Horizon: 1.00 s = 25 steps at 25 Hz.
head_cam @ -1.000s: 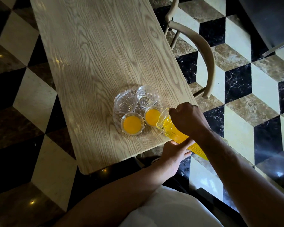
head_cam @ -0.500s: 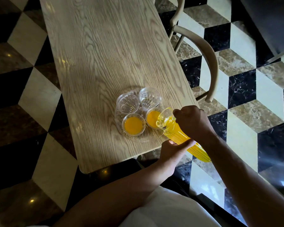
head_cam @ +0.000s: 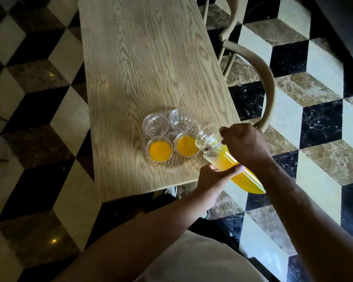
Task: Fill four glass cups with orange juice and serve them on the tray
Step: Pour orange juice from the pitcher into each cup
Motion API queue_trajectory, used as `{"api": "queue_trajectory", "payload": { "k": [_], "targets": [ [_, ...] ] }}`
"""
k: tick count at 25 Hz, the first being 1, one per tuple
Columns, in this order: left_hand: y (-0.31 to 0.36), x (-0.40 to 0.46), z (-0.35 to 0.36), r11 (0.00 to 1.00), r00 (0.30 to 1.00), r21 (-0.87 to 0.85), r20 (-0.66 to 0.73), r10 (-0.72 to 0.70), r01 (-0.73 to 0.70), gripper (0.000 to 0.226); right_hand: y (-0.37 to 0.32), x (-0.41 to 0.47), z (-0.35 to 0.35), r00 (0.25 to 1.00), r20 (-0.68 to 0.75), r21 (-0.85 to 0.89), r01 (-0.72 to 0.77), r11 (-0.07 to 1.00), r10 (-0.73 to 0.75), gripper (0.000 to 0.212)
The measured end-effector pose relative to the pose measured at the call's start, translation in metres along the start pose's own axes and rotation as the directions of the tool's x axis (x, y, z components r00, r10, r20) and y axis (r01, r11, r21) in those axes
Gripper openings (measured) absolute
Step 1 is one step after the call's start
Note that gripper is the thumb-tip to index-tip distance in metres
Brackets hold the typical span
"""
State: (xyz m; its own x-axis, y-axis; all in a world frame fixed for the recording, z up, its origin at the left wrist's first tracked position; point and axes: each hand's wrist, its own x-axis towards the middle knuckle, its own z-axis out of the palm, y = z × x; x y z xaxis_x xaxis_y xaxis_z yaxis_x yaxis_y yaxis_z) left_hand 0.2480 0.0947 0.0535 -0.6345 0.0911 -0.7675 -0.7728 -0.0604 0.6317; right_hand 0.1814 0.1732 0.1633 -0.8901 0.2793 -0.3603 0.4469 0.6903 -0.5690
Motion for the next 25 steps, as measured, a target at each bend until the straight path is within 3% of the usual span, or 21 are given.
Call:
{"api": "queue_trajectory", "payload": {
  "k": [2,8,12,17,18,22,25],
  "targets": [
    [0.004,-0.002,0.005,0.999,0.999,0.035,-0.032,0.005,-0.004,0.084,0.0,0.004,-0.006,1.0,0.012,0.007,0.01,1.0,-0.01,0.043],
    [0.017,0.011,0.018,0.999,0.999,0.036,-0.033,-0.011,0.012,0.054,-0.004,0.022,-0.015,0.999,0.018,-0.01,0.041,0.999,-0.041,0.044],
    [0.022,0.025,0.024,0.998,0.999,0.052,-0.028,-0.028,0.029,0.046,-0.006,0.036,-0.019,0.999,0.014,-0.045,0.047,0.998,-0.047,0.042],
    [0.031,0.037,0.028,0.998,0.999,-0.043,-0.004,-0.042,0.042,0.038,-0.012,0.054,-0.018,0.998,0.038,-0.072,0.052,0.996,-0.049,0.042],
    [0.032,0.038,0.028,0.997,0.998,-0.055,-0.016,-0.053,0.052,0.041,-0.013,0.057,-0.017,0.998,0.046,-0.084,0.051,0.995,-0.047,0.042],
    [0.037,0.048,0.035,0.993,0.995,-0.099,-0.078,-0.065,0.057,0.089,-0.017,0.073,-0.012,0.991,0.093,-0.092,0.108,0.99,-0.1,0.044],
    [0.04,0.054,0.038,0.98,0.996,-0.198,-0.075,-0.051,0.036,0.069,-0.023,0.083,-0.011,0.986,0.129,-0.108,0.116,0.987,-0.102,0.045]
  ]
}}
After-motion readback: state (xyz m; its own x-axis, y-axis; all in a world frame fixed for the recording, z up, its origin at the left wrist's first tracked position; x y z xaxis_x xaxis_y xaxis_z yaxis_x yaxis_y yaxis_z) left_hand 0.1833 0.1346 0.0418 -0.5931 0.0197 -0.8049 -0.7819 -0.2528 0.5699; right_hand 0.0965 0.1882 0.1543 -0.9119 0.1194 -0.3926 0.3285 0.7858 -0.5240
